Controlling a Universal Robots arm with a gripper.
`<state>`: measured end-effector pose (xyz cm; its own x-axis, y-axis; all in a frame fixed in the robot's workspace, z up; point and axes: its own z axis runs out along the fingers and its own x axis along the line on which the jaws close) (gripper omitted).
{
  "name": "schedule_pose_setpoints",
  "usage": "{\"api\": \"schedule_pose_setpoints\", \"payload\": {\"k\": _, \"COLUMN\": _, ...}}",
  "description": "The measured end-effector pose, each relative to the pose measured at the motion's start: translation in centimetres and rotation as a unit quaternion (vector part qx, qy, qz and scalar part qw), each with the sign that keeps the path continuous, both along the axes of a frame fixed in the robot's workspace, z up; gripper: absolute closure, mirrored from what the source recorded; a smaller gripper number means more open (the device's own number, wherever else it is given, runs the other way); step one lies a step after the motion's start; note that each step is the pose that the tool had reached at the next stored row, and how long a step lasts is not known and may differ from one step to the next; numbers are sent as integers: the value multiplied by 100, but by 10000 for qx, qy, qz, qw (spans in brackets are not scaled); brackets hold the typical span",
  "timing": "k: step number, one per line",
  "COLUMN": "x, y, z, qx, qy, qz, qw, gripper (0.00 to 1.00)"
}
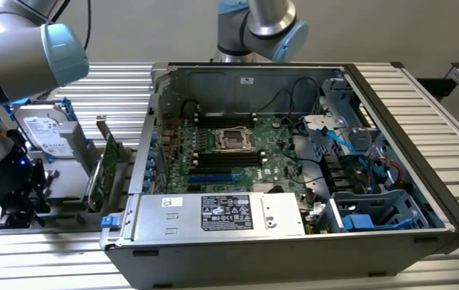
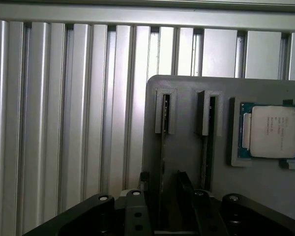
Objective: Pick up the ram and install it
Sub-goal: 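Pick up the ram and move it above insertion slot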
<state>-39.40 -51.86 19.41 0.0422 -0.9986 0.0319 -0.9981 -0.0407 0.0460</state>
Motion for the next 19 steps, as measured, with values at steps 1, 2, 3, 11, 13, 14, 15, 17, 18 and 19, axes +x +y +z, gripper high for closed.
{"api": "schedule_pose_setpoints", "payload": {"k": 1, "x": 0, "y": 0, "z": -2, "qx": -2, "qy": 0, "qz": 0, "qw": 10000, "gripper": 64}}
{"api": "schedule_pose_setpoints", "payload": {"k": 2, "x": 0, "y": 0, "z": -3, "qx": -5, "qy": 2, "qz": 0, "qw": 10000, "gripper": 66}}
{"api": "schedule_pose_setpoints", "payload": {"k": 3, "x": 1, "y": 0, "z": -4, "qx": -8, "qy": 3, "qz": 0, "qw": 10000, "gripper": 66}}
{"api": "schedule_pose_setpoints", "payload": {"k": 11, "x": -1, "y": 1, "z": -10, "qx": -22, "qy": 31, "qz": -1, "qw": 10000, "gripper": 82}}
{"api": "schedule_pose_setpoints", "payload": {"k": 13, "x": 0, "y": 0, "z": -12, "qx": -28, "qy": 41, "qz": -1, "qw": 10000, "gripper": 82}}
{"api": "schedule_pose_setpoints", "payload": {"k": 14, "x": 0, "y": 0, "z": -12, "qx": -30, "qy": 47, "qz": 0, "qw": 10000, "gripper": 85}}
{"api": "schedule_pose_setpoints", "payload": {"k": 15, "x": 0, "y": 0, "z": -13, "qx": -33, "qy": 52, "qz": 0, "qw": 10000, "gripper": 85}}
{"api": "schedule_pose_setpoints", "payload": {"k": 17, "x": -1, "y": 0, "z": -16, "qx": -38, "qy": 61, "qz": 0, "qw": 10000, "gripper": 86}}
{"api": "schedule_pose_setpoints", "payload": {"k": 18, "x": 0, "y": 0, "z": -18, "qx": -41, "qy": 65, "qz": 0, "qw": 10000, "gripper": 86}}
{"api": "schedule_pose_setpoints", "payload": {"k": 19, "x": -1, "y": 0, "z": -19, "qx": -42, "qy": 68, "qz": 0, "qw": 10000, "gripper": 86}}
